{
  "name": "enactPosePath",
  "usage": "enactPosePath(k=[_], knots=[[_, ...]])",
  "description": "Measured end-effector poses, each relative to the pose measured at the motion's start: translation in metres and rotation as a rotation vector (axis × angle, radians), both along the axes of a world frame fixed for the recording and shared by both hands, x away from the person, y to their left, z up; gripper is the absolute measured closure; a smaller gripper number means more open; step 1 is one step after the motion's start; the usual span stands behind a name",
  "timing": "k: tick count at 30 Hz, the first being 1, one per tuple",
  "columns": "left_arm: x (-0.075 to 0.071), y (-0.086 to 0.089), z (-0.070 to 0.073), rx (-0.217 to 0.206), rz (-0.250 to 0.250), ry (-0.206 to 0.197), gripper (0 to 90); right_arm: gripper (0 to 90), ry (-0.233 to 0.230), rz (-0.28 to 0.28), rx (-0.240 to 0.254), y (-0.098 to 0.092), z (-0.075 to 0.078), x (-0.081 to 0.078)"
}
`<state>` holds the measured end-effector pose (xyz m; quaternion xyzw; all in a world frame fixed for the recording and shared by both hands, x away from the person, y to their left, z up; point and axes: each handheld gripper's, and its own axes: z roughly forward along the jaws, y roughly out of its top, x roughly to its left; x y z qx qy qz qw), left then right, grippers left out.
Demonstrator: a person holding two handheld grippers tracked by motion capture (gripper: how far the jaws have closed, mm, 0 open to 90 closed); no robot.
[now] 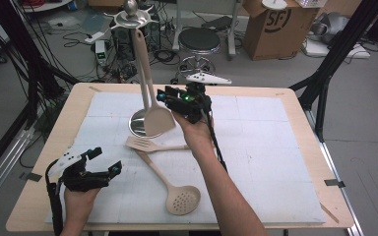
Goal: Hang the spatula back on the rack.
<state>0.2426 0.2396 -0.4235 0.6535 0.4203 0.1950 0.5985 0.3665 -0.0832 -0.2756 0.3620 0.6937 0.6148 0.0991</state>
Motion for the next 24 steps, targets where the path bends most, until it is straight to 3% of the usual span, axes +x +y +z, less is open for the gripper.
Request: enactPosePath(k=[5,8,14,24], knots=[[0.001,-0.003,0.000,0.007,-0.004,-0.002,1.7,55.3,-0.006,-0.020,0.062,-0.011,0.007,-0.002],[0.000,-0.002,0.000,0.005,-0.002,-0.001,1.7,55.8,0.024,-0.010,0.113,-0.016,0.011,0.002],[-0.001,-0.003,0.000,-0.001,-0.005,0.001,1.7,55.8,0.000,-0.007,0.193,-0.025,0.021,0.007],[-0.002,0.000,0.000,-0.012,0.002,0.000,1.7,55.7,-0.042,-0.045,0.242,-0.029,0.042,0.016]])
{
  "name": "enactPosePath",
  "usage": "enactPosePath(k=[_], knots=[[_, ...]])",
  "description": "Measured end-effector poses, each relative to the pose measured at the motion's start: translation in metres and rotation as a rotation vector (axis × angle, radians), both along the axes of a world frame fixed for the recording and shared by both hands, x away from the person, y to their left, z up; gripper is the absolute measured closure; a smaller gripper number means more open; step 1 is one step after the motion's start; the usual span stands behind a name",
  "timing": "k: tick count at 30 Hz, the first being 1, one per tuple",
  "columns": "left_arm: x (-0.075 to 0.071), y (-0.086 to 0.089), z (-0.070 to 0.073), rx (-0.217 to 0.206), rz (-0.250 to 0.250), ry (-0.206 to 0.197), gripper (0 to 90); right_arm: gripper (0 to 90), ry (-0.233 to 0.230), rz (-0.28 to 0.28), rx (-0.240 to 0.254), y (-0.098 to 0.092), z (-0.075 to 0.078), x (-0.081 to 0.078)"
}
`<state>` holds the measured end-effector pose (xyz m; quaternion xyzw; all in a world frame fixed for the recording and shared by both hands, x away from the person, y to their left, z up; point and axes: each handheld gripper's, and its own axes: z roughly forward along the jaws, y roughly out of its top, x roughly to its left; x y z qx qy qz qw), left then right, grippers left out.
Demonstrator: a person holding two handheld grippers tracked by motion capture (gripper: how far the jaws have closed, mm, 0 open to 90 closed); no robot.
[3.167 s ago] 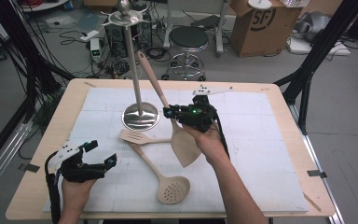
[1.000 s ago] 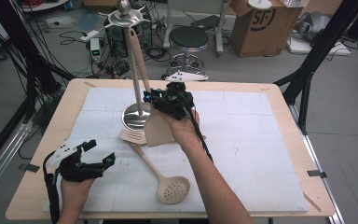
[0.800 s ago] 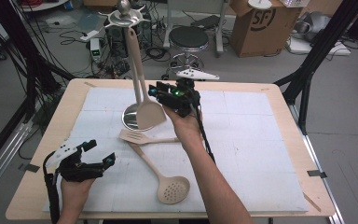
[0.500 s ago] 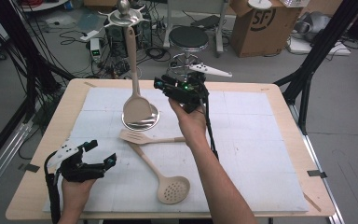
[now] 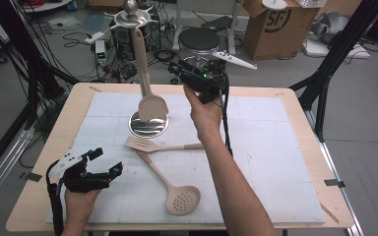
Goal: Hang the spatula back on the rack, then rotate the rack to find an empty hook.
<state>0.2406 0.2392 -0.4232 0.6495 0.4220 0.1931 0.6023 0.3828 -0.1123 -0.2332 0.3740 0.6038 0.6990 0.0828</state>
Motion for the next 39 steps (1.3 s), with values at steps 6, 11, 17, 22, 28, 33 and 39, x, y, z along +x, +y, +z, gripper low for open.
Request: enactPosePath(k=[6,11,17,22,28,33,39], knots=[[0.001,0.002,0.000,-0.003,0.003,-0.001,1.7,55.7,0.001,-0.013,0.036,-0.001,0.009,0.007],[0.001,0.001,0.000,-0.005,-0.002,0.000,1.7,56.4,0.009,-0.017,0.071,-0.001,0.012,0.012],[0.001,0.001,-0.001,-0.011,0.004,0.004,1.7,56.3,0.028,-0.018,0.098,0.001,0.013,0.020],[0.001,-0.003,-0.001,0.004,-0.012,0.003,1.7,56.3,0.019,-0.021,0.092,0.009,0.020,0.031],[0.002,-0.001,-0.002,-0.012,-0.010,0.007,1.7,56.2,0.019,-0.029,0.112,0.018,0.024,0.048],[0.003,0.000,-0.002,-0.015,-0.008,0.007,1.7,61.8,0.031,-0.035,0.116,0.025,0.028,0.063],[0.003,-0.001,-0.002,-0.014,-0.015,0.009,1.7,80.9,0.047,-0.033,0.131,0.030,0.025,0.078]])
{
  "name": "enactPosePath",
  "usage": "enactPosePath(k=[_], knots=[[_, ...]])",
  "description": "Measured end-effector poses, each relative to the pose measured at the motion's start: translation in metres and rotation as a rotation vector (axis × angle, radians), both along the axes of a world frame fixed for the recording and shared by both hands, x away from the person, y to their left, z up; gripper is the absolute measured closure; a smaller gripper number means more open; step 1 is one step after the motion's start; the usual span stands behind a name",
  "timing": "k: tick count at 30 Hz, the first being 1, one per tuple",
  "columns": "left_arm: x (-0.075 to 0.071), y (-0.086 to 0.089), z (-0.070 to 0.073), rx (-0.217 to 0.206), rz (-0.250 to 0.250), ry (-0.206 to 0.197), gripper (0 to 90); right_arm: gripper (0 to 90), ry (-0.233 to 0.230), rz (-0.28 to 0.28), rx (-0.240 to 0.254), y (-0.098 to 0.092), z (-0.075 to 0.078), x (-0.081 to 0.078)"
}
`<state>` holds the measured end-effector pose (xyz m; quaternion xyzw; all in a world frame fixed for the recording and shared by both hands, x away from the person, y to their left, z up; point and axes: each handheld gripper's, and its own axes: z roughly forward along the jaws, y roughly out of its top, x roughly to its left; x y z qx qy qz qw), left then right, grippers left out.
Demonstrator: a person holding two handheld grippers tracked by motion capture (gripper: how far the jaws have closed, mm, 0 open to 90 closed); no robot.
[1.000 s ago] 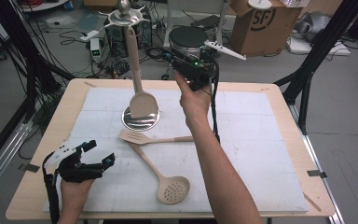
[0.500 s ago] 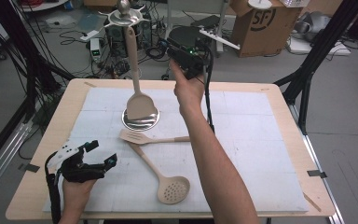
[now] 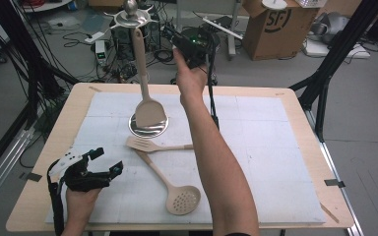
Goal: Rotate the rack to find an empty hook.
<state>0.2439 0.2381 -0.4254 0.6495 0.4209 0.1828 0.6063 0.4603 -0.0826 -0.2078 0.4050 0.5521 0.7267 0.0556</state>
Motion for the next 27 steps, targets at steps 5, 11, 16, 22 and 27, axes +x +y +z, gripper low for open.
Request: enactPosePath(k=[5,11,16,22,27], knots=[[0.001,0.000,-0.001,-0.004,-0.001,0.006,1.7,90.0,-0.018,0.035,-0.003,0.004,-0.003,0.011],[0.004,0.002,-0.002,0.001,0.003,0.007,1.7,90.0,-0.046,0.053,0.036,0.006,-0.001,0.019],[0.006,0.001,-0.003,-0.004,0.004,0.016,1.7,90.0,-0.076,0.070,0.047,0.007,0.003,0.023],[0.006,0.001,-0.003,-0.002,0.003,0.014,1.7,90.0,-0.102,0.101,0.037,0.012,0.006,0.021],[0.006,0.001,-0.003,-0.005,0.004,0.012,1.7,90.0,-0.110,0.098,0.024,0.012,0.009,0.017]])
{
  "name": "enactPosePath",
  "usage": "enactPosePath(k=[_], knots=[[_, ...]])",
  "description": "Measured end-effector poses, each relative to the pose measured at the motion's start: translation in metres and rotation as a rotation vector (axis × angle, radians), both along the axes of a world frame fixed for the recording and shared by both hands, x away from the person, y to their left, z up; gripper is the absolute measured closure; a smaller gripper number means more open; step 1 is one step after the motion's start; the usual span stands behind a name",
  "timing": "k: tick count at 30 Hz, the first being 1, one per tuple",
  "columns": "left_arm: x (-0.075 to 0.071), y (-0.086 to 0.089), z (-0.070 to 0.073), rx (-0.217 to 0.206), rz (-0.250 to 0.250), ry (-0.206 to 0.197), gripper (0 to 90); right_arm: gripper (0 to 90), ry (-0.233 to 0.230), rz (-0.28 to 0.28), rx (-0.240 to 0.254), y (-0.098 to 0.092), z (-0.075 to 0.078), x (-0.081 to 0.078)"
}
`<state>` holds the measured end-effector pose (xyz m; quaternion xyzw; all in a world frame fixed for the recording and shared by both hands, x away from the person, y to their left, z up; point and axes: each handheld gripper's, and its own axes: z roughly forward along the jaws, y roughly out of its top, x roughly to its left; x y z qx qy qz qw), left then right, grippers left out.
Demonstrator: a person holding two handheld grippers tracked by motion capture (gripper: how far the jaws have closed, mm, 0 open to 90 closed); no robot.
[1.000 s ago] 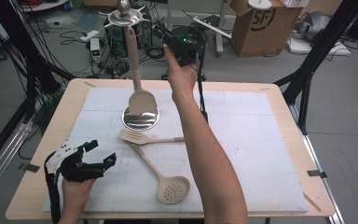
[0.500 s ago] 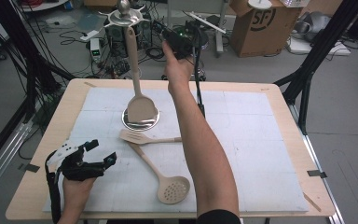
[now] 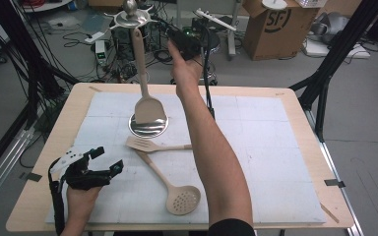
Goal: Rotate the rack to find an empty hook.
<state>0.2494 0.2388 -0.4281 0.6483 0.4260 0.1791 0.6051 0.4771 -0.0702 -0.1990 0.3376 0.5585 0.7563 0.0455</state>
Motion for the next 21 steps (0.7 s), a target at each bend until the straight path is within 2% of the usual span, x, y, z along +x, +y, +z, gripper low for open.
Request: enactPosePath(k=[13,21], knots=[[0.000,-0.002,0.000,0.011,-0.008,0.001,1.7,90.0,-0.021,0.004,-0.034,0.000,0.002,-0.010],[0.001,-0.003,0.000,0.008,-0.011,0.003,1.7,90.0,-0.032,0.023,-0.071,0.005,0.003,-0.024]])
